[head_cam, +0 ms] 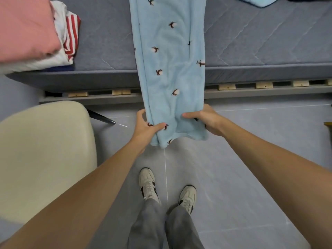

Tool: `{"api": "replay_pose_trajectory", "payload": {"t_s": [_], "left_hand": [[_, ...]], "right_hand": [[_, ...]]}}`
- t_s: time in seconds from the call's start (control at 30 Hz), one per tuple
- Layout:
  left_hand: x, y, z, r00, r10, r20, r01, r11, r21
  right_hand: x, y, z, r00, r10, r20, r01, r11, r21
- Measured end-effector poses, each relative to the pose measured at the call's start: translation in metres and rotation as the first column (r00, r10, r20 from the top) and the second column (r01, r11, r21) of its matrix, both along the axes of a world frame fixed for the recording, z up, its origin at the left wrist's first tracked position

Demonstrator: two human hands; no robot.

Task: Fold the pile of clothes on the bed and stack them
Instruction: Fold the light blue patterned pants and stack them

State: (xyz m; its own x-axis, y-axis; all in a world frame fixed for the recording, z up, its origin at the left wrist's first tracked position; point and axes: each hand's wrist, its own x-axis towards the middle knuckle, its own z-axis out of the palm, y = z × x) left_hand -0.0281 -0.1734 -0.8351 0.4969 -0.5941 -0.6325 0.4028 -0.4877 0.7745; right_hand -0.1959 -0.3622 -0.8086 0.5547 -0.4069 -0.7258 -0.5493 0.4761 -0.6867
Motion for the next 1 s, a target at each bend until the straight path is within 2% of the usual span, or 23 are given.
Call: {"api": "replay_pose_trajectory", "payload": {"t_s": [0.17, 0.27, 0.4, 0.57, 0.67, 0.77, 0.87, 1.0], "left_hand": [[-0.032, 0.030, 0.013, 0.997, 0.067, 0.025, -0.066, 0.997, -0.049], [-0.051, 0.038, 0.020, 0.994, 0.106, -0.034, -0.106, 0.994, 0.013], [-0.063, 0.042, 0.024, 0.990, 0.141, -0.007, -0.140, 0.987, 0.080], [-0.070, 0.056, 0.033, 0.985, 0.169, -0.040, -0.166, 0.984, 0.067], [-0.070, 0.059, 0.045, 0.978, 0.196, -0.071, -0.194, 0.980, 0.032], [-0.066, 0.059, 0.055, 0.974, 0.203, -0.098, -0.202, 0.979, 0.018], [-0.063, 0.060, 0.062, 0.976, 0.197, -0.093, -0.196, 0.980, 0.018], [-0.063, 0.065, 0.066, 0.981, 0.196, -0.008, -0.196, 0.981, 0.010]], "right_hand": [[-0.025, 0.026, 0.006, 0.999, -0.031, -0.017, 0.031, 0.999, 0.024], [-0.033, 0.045, 0.013, 0.995, -0.101, -0.006, 0.100, 0.992, -0.071], [-0.041, 0.060, 0.021, 0.991, -0.129, 0.016, 0.130, 0.985, -0.112], [-0.049, 0.072, 0.028, 0.995, -0.096, 0.006, 0.096, 0.995, 0.004], [-0.053, 0.076, 0.031, 0.996, -0.092, 0.015, 0.092, 0.996, 0.018], [-0.058, 0.077, 0.031, 0.979, -0.202, 0.014, 0.202, 0.979, 0.020], [-0.066, 0.077, 0.033, 0.945, -0.327, 0.002, 0.326, 0.944, -0.050], [-0.076, 0.076, 0.035, 0.906, -0.423, -0.007, 0.420, 0.901, -0.108]]}}
